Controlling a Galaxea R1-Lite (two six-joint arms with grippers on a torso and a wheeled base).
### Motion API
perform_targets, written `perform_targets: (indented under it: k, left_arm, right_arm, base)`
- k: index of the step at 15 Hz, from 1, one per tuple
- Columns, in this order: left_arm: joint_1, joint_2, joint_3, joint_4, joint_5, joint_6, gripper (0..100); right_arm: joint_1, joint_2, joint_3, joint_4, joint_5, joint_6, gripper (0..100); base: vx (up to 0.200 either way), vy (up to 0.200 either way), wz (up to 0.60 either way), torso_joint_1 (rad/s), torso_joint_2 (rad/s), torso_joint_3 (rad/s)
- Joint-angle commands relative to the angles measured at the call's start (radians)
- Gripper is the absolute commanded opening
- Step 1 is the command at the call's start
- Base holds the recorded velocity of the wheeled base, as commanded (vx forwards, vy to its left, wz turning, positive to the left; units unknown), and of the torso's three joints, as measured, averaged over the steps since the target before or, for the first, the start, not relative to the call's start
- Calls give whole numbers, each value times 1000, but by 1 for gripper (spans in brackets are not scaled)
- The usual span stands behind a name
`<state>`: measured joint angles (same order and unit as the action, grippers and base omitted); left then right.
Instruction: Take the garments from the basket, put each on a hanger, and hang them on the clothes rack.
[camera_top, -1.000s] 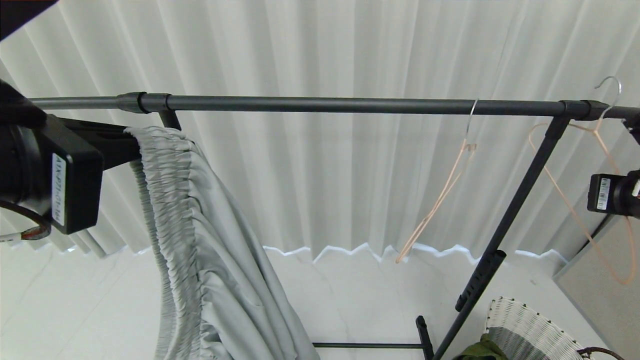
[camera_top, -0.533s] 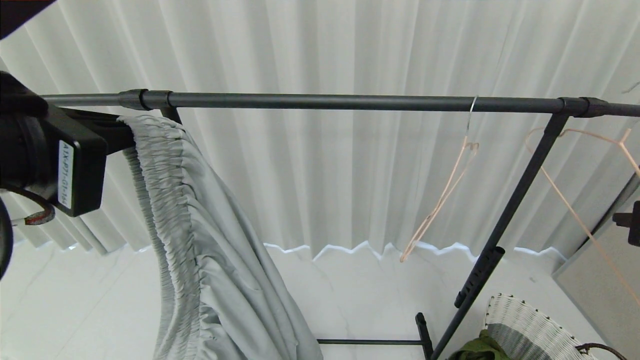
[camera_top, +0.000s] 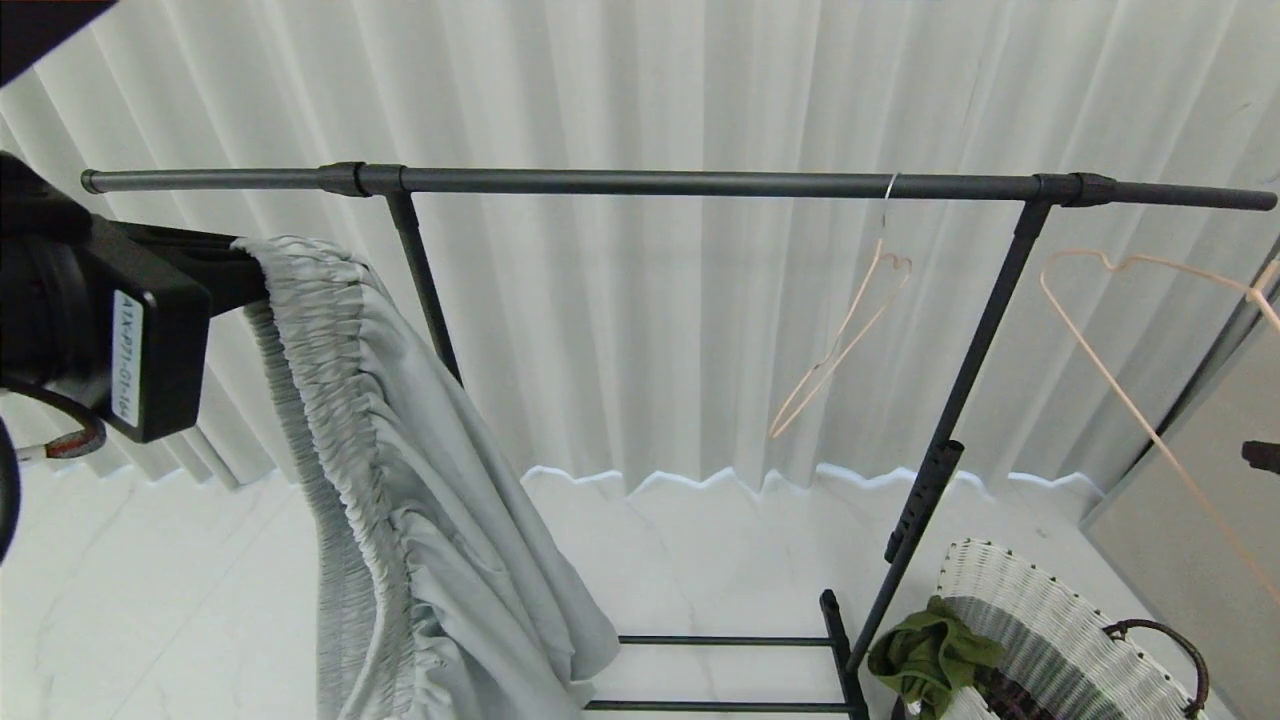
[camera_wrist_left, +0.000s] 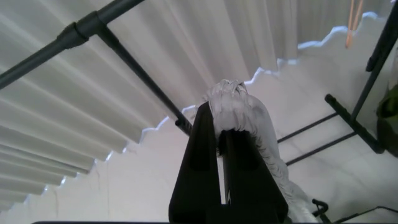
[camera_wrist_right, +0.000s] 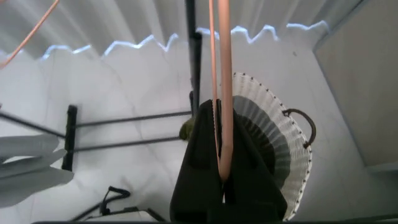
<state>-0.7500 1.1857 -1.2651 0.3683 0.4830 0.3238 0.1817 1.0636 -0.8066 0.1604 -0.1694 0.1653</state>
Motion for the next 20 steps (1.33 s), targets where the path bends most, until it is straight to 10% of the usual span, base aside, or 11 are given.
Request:
perform_targets:
  k: [1,14,20]
  left_arm:
    - [0,0,3,0,0,0,0]
    - [84,92,12,-97,14,-12,0]
    - [84,235,-63,-160,75,-187,0]
  right_arm:
    - [71,-24,4,-1,1,-9,0]
    - [581,-76,-17,79,347,-153,0]
    - [812,-48,-29,73,349,-153,0]
  base:
    - [0,0,0,0,0,0]
    - [0,0,0,0,0,0]
    - [0,0,0,0,0,0]
